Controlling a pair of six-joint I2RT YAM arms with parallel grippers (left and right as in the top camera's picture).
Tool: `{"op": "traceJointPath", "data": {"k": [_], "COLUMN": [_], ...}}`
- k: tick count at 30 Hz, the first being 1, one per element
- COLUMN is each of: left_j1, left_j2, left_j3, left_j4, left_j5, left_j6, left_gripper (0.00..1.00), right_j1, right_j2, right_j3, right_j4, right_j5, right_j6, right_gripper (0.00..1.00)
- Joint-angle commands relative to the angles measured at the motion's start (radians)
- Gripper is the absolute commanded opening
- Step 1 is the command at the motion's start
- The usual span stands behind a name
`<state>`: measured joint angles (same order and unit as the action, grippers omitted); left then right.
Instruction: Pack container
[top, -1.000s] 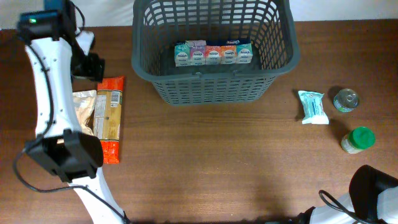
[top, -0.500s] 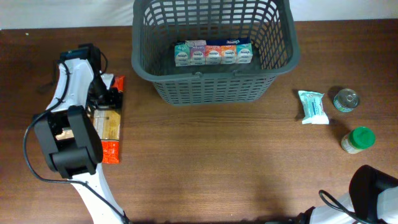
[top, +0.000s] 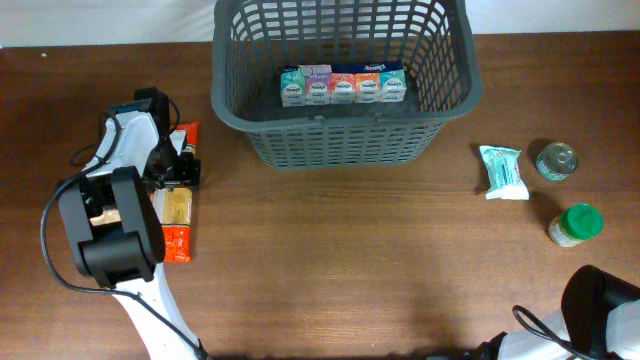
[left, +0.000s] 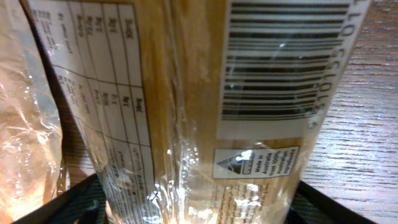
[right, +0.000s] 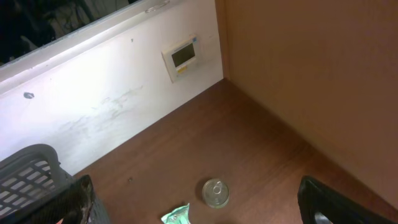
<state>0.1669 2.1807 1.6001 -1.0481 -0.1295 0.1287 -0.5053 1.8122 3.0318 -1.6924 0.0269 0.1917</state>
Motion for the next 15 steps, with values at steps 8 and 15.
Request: {"op": "traceJointPath", "data": {"k": [8,15], "left_j1": [0.012,0.012], "left_j2": [0.012,-0.008], "left_j3": [-0.029,0.19], "left_j4": [-0.007,-0.178], "left_j5": [-0.023,-0.02], "left_j6": [0.012,0.128], "left_gripper": [0.01,0.01], "right_j1": [-0.006,-0.006], "right_j2": [-0.003,-0.003], "right_j3": [0.002,0.002], "right_j4": [-0.006,-0.006], "right_j5": [0.012,0.011], "right_j6": [0.007,0.007], "right_gripper": [0.99,0.99]}}
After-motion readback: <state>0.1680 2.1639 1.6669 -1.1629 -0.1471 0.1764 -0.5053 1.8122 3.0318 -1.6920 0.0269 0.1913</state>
